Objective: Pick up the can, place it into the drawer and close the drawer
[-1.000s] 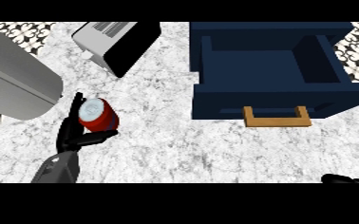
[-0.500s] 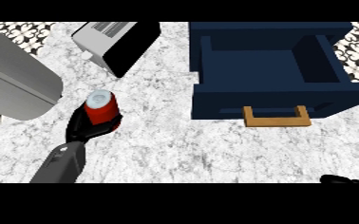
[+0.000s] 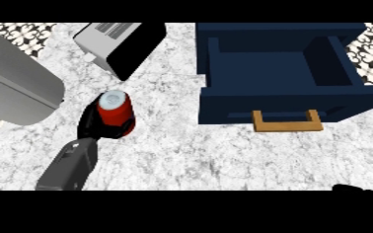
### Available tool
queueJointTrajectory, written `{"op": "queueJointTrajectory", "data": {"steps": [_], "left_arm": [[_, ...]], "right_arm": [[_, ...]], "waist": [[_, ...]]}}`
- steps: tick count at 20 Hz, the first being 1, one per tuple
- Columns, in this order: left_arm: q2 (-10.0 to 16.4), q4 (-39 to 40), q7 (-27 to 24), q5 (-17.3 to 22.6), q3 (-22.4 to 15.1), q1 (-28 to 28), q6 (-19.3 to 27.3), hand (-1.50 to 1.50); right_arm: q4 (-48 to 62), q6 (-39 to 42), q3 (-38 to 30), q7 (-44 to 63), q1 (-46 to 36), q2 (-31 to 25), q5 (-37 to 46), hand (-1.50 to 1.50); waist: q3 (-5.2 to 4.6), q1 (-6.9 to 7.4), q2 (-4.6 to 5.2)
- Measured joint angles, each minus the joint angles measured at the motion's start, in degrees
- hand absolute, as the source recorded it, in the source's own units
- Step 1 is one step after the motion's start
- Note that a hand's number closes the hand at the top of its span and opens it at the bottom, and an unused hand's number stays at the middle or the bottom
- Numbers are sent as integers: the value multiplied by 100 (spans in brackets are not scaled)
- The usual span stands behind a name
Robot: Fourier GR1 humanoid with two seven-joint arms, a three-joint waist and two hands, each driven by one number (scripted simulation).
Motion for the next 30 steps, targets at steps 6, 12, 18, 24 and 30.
{"op": "queueJointTrajectory", "data": {"steps": [6,12,18,24,30], "left_arm": [[-473,-33,77,85,9,-395,594,150],[-733,-579,583,148,-170,-639,828,150],[-879,-1463,1344,159,-632,-800,1107,150],[-965,-2418,2526,398,-1214,-1264,1537,150],[-987,-3319,3740,703,-1727,-1792,2062,150]], "right_arm": [[51,-39,-10,18,-164,-50,92,-150],[38,-101,18,25,-204,-28,242,-150],[33,-114,-131,145,-287,-118,124,-150],[-75,-138,-126,162,-242,-87,164,-150],[-15,-109,-227,260,-361,-214,63,-150]], "waist": [[0,-1,1],[4,49,-20],[7,75,-39],[9,70,-49],[7,69,-47]]}}
